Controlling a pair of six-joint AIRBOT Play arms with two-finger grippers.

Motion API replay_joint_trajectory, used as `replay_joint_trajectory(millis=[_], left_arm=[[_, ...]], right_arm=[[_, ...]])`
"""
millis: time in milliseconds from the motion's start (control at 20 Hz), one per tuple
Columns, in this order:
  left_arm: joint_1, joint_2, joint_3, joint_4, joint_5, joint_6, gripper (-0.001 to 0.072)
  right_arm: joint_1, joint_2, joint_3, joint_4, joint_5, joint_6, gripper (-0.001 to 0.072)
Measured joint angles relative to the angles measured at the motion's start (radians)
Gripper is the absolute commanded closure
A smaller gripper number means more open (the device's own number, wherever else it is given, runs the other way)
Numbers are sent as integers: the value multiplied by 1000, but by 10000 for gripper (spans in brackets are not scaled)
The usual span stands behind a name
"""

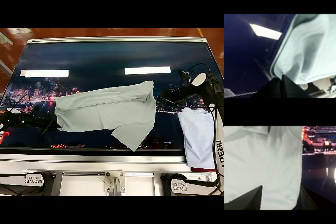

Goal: Fold the shirts.

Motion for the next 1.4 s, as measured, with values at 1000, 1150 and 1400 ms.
replay_joint_trajectory(millis=[1000, 1150, 1400], left_arm=[[-31, -3, 0, -20, -97, 80, 674], [-31, -3, 0, -20, -93, 86, 674], [-31, 19, 45, -19, -77, 88, 676]], right_arm=[[-2, -49, -342, 130, -58, 43, 118], [0, -61, -349, 149, -98, 56, 528], [0, -57, -340, 279, -155, 0, 643]])
